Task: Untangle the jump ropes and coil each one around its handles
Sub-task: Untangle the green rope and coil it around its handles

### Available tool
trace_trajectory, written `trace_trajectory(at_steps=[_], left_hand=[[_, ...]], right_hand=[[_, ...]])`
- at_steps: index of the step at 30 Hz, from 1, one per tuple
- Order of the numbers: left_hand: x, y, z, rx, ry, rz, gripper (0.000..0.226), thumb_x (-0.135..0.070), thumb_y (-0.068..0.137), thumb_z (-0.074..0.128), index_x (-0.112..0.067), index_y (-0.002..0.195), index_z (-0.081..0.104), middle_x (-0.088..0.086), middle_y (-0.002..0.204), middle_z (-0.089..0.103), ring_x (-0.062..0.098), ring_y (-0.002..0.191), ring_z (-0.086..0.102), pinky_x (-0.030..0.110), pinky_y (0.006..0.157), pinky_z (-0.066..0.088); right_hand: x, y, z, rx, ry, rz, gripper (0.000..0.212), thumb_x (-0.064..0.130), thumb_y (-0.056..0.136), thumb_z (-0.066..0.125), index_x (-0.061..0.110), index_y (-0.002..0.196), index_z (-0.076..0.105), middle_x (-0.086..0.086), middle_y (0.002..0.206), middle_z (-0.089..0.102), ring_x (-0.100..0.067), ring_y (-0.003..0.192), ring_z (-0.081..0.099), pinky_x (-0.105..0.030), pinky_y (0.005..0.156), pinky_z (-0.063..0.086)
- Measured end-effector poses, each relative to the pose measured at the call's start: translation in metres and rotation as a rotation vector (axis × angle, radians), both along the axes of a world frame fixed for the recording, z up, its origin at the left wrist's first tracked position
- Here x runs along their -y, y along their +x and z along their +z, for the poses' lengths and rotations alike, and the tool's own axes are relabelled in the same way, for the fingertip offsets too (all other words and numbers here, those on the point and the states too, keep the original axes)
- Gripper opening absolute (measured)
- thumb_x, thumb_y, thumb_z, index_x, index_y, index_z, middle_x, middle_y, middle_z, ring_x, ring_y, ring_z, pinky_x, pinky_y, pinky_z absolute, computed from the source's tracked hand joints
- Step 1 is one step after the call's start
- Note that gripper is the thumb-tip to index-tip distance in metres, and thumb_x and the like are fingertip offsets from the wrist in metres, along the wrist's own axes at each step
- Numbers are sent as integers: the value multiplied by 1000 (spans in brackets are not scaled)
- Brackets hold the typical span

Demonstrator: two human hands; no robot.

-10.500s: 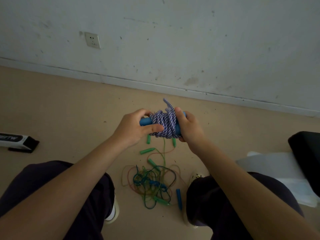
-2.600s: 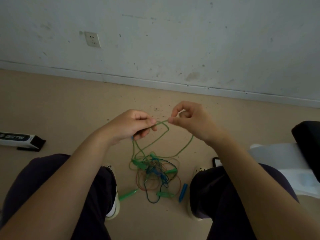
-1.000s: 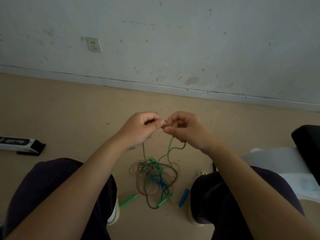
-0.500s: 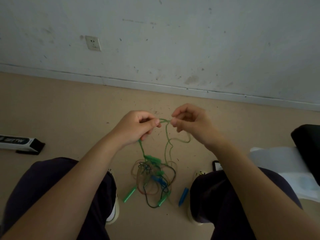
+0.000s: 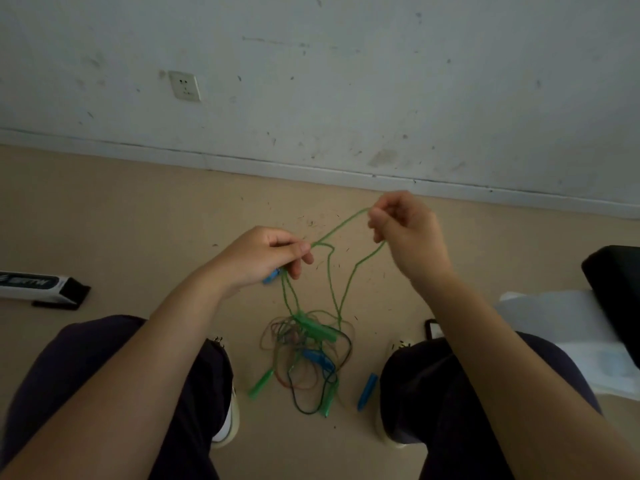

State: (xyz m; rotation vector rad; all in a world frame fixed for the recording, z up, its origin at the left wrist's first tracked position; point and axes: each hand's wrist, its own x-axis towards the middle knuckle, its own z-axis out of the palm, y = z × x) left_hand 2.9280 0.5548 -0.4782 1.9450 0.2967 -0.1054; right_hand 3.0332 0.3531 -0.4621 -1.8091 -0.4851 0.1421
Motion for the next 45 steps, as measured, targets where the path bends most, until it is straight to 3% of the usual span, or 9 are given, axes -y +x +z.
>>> trace_trajectory(at_steps=[7, 10, 13, 17, 22, 26, 34, 40, 45], left_hand=[[4, -2, 0, 53, -99, -16, 23, -29, 100, 55, -14, 91, 71, -5, 51, 48, 11, 46, 44, 27, 59, 49], [14, -1, 2, 35, -120, -50, 21, -31, 98, 58, -16, 95, 73, -6, 52, 48, 9, 44, 39, 22, 49, 42], [10, -1, 3, 35, -108, -39, 22, -30, 98, 58, -15, 95, 74, -3, 56, 51, 10, 47, 43, 20, 51, 42], [-5, -2, 3, 77, -106, 8, 25, -28, 100, 55, -13, 94, 74, -2, 57, 46, 10, 47, 40, 18, 51, 39], [7, -3, 0, 36, -165, -44, 22, -36, 95, 58, -21, 94, 74, -6, 54, 38, 9, 45, 30, 17, 45, 30], [14, -2, 1, 31, -187, -87, 24, -36, 93, 61, -17, 93, 75, -5, 55, 40, 8, 46, 32, 17, 46, 31], [-6, -6, 6, 79, -63, -21, 23, -25, 101, 54, -13, 95, 73, -3, 56, 50, 13, 51, 48, 25, 62, 48], [11, -6, 1, 31, -141, -132, 20, -30, 98, 59, -16, 94, 73, -5, 53, 42, 12, 46, 37, 21, 48, 38], [-1, -5, 7, 49, -59, -95, 21, -29, 98, 59, -14, 93, 72, -5, 56, 54, 12, 51, 51, 22, 62, 49]], right_hand=[[3, -9, -1, -172, -75, 269, 25, 17, 84, 75, 14, 102, 60, -6, 78, 70, -16, 65, 60, -32, 64, 51], [-11, -22, -9, -154, -138, 380, 14, 13, 84, 75, 11, 91, 63, -6, 72, 64, -9, 61, 55, -19, 55, 44], [-10, -15, -6, -45, -183, 225, 6, 13, 90, 66, 10, 91, 61, 1, 71, 60, 0, 57, 52, -13, 56, 43], [6, 9, 1, -99, 36, 15, 11, 11, 93, 63, 17, 87, 56, 1, 70, 59, -12, 57, 53, -29, 59, 46], [0, -7, -8, -140, -138, 366, 28, 22, 84, 76, 18, 109, 62, 0, 72, 64, -11, 59, 55, -24, 57, 48], [-11, -14, -15, -40, -270, 403, 4, 25, 88, 70, 21, 89, 71, 11, 60, 51, -1, 52, 41, -18, 52, 35], [10, 10, -6, -98, -27, 115, 13, 28, 93, 60, 17, 89, 64, -6, 86, 70, -27, 87, 67, -49, 92, 53], [-4, -16, -5, -156, -237, 469, 15, 23, 95, 61, 10, 97, 66, -1, 67, 57, -9, 58, 51, -22, 57, 45], [2, -4, -4, -77, -160, 173, 19, 23, 98, 55, 24, 82, 66, 9, 59, 49, -12, 57, 44, -29, 58, 39]])
